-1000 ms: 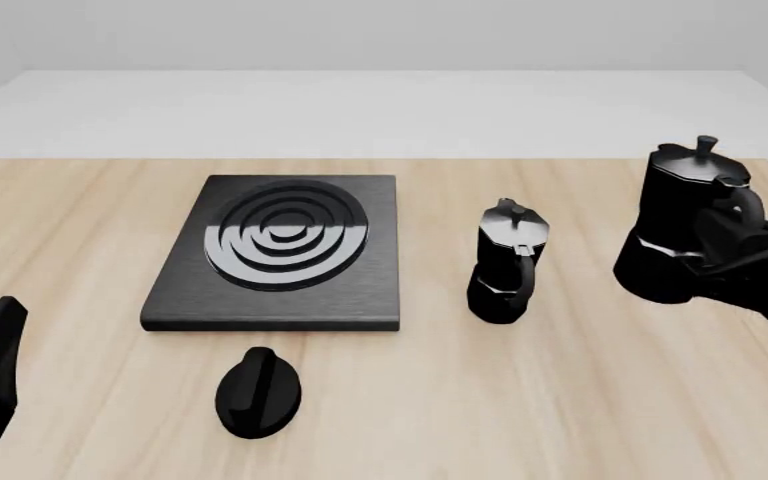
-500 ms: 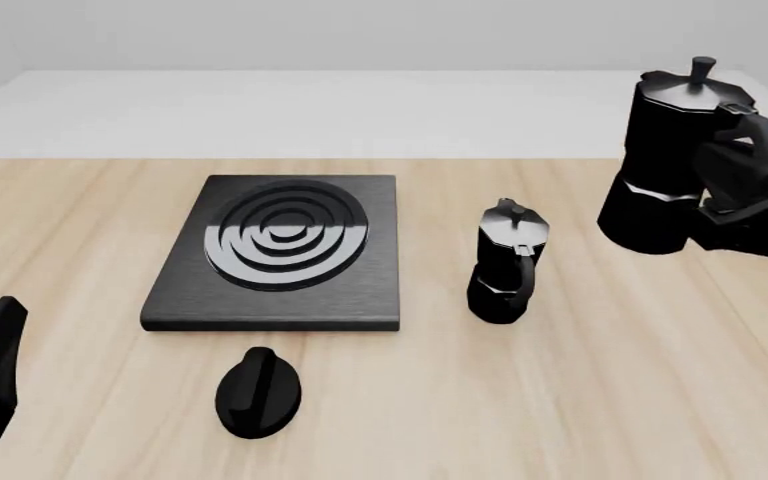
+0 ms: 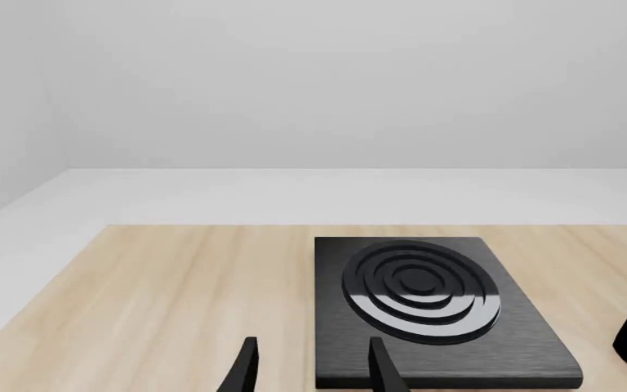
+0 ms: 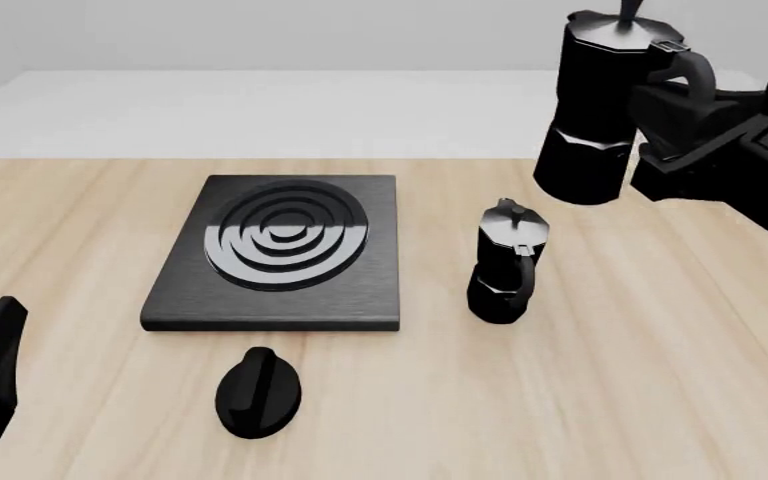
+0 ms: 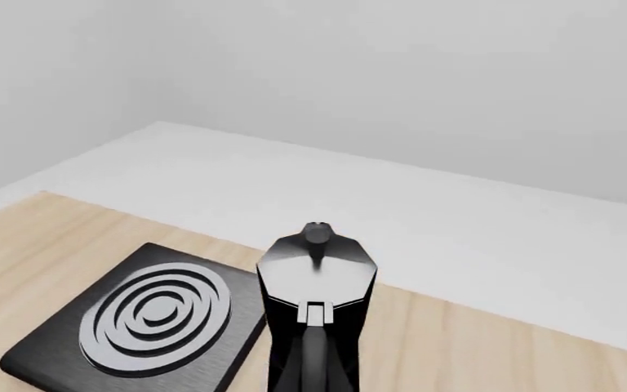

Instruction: Put the right moka pot on the stove.

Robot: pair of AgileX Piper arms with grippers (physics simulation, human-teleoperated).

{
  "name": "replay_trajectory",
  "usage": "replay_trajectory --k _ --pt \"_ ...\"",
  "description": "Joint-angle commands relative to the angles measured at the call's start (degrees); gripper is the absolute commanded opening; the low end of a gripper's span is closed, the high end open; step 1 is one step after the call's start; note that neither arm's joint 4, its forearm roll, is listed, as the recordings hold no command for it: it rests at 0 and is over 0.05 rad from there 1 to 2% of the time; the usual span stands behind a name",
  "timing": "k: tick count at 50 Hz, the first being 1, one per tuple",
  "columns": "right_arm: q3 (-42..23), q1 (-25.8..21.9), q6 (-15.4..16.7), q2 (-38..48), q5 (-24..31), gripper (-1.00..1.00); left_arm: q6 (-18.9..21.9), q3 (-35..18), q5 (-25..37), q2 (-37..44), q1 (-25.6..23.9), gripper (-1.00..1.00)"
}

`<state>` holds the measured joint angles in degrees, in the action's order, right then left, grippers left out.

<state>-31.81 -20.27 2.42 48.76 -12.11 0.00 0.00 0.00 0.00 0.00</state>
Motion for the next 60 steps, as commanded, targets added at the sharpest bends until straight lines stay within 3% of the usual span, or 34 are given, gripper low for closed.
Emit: replay_trajectory --k 1,33,36,45,47,50,60 --pt "-3.7 -4.4 -0.3 4.9 -5.5 -1.0 0.0 0.0 0.0 0.0 0.0 1.0" --pt "-8.6 -15.3 -0.6 20.9 -20.4 -1.0 0.0 0.0 0.0 0.0 0.0 1.0" --pt "-9.0 -16.4 -2.2 22.5 -22.4 -1.0 0.0 0.0 0.0 0.0 0.0 1.0" --pt "-10.1 -18.7 -2.0 26.8 -27.0 -1.0 0.0 0.0 0.0 0.0 0.0 1.0" --pt "-10.1 -20.0 -5.0 27.8 -28.4 -1.0 0.0 0.0 0.0 0.0 0.0 1.0" --pt "-9.9 -20.3 -3.3 28.1 -29.7 -1.0 0.0 0.0 0.0 0.0 0.0 1.0" --pt "-9.1 -23.8 -3.2 31.9 -35.5 -1.0 0.0 0.0 0.0 0.0 0.0 1.0"
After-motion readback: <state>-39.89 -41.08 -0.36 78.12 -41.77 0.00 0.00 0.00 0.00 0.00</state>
